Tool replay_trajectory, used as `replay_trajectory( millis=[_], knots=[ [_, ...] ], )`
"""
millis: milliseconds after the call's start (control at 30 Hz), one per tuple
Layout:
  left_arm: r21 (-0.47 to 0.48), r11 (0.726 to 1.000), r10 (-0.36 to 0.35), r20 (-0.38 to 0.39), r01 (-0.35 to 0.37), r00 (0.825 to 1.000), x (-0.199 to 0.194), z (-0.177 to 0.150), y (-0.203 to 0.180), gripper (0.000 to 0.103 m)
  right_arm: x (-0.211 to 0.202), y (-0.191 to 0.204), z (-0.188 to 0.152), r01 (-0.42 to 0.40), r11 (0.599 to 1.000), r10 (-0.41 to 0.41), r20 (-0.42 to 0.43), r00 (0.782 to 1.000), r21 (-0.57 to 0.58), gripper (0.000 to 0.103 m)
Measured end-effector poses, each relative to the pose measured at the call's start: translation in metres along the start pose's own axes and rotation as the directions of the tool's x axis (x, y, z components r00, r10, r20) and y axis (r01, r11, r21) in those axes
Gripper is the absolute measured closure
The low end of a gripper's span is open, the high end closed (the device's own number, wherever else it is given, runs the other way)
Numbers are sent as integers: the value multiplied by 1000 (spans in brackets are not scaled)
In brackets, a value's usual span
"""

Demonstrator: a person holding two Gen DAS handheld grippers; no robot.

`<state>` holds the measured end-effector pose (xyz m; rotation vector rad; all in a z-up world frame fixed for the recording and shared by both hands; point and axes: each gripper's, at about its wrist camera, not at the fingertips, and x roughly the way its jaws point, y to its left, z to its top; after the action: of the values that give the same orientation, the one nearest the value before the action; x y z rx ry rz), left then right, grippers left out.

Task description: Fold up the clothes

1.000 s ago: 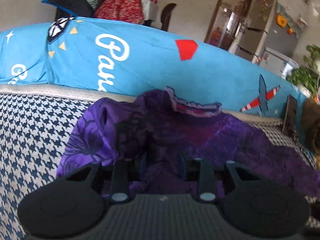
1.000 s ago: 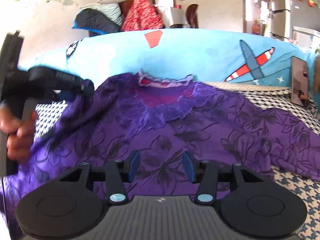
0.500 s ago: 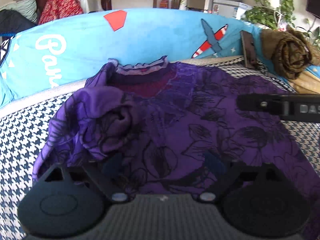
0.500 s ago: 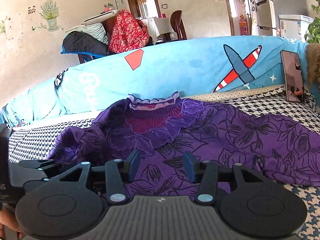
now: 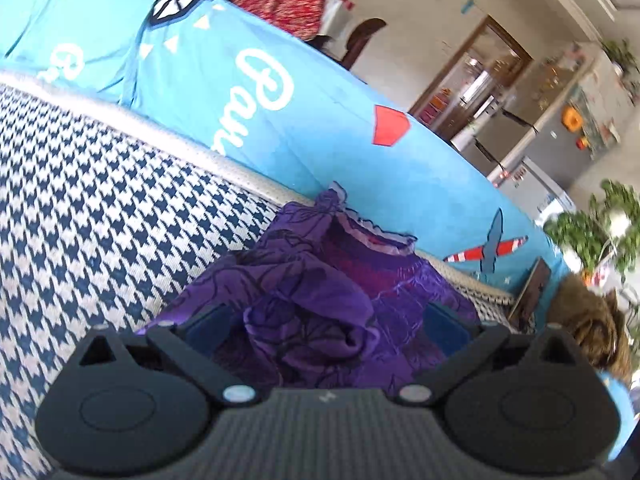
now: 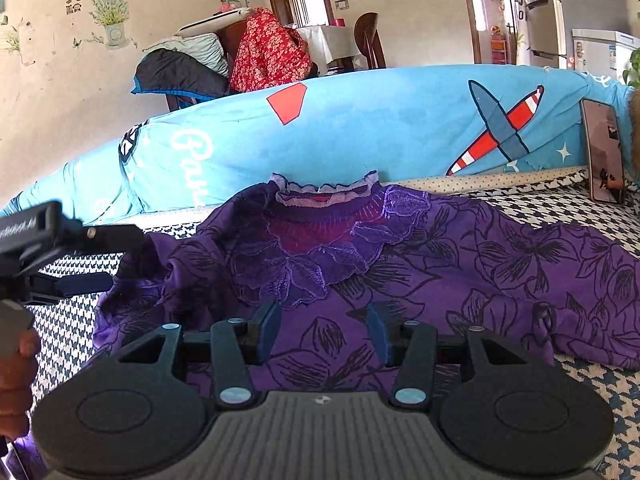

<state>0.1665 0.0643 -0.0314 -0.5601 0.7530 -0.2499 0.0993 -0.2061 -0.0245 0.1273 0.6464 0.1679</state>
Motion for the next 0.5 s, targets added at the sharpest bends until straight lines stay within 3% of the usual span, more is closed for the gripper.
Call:
replay_trajectory(
  millis=[133, 333, 433, 500],
  knots=[
    [-144, 989, 25, 0, -25, 1000, 17, 6, 10, 0, 2, 2, -3, -7, 1000, 7, -13, 1000, -9, 56],
    [-233, 971, 45, 6, -42, 999, 41, 7, 8, 0, 2, 3, -6, -9, 1000, 8, -22, 1000, -21, 56],
    [-210, 971, 122, 37, -112, 992, 45, 6, -1, 0, 2, 2, -7, -10, 1000, 9, -26, 1000, -20, 56],
    [-185, 970, 172, 69, -157, 983, 45, 5, -7, 10, 2, 2, -7, -12, 1000, 11, -25, 1000, -21, 56]
  ],
)
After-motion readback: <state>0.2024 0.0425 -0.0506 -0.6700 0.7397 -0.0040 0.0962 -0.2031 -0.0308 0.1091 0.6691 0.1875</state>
